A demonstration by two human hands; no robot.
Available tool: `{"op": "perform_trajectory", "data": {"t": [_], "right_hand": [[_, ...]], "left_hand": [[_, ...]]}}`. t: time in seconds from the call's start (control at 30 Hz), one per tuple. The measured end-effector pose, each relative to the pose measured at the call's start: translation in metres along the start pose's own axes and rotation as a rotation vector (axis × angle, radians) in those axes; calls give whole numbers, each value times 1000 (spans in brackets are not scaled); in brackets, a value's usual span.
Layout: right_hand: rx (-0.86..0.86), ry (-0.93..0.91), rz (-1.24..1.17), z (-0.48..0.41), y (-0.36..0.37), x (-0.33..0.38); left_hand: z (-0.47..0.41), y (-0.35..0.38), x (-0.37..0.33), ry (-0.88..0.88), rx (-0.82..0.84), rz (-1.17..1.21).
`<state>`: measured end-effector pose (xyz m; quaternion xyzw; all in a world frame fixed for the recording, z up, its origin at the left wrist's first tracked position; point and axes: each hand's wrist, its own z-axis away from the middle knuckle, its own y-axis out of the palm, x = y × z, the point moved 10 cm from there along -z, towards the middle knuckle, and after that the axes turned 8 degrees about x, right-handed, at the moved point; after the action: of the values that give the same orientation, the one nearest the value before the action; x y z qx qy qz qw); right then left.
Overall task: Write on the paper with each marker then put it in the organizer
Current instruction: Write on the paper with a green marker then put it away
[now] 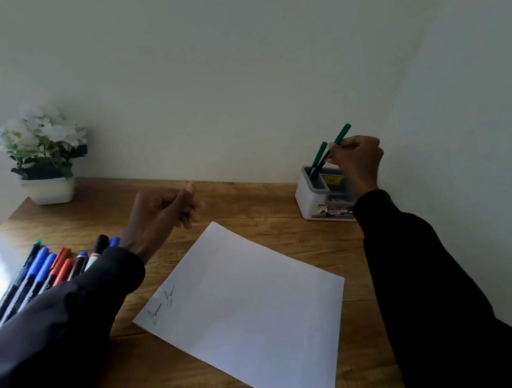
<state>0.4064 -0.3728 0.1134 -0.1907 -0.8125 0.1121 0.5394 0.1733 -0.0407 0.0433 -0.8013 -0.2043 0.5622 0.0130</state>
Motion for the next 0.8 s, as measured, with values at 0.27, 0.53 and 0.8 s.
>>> {"op": "perform_trajectory", "data": {"t": [0.27,0.53,0.8], "right_hand": [[109,107,216,-4,32,-24],[132,99,280,-5,35,-23],[11,0,174,13,21,-1]], "left_hand": [[-1,-5,5,-10,-11,22],[-2,-9,-1,8,-25,37],[1,-18,-7,21,-48,78]]}}
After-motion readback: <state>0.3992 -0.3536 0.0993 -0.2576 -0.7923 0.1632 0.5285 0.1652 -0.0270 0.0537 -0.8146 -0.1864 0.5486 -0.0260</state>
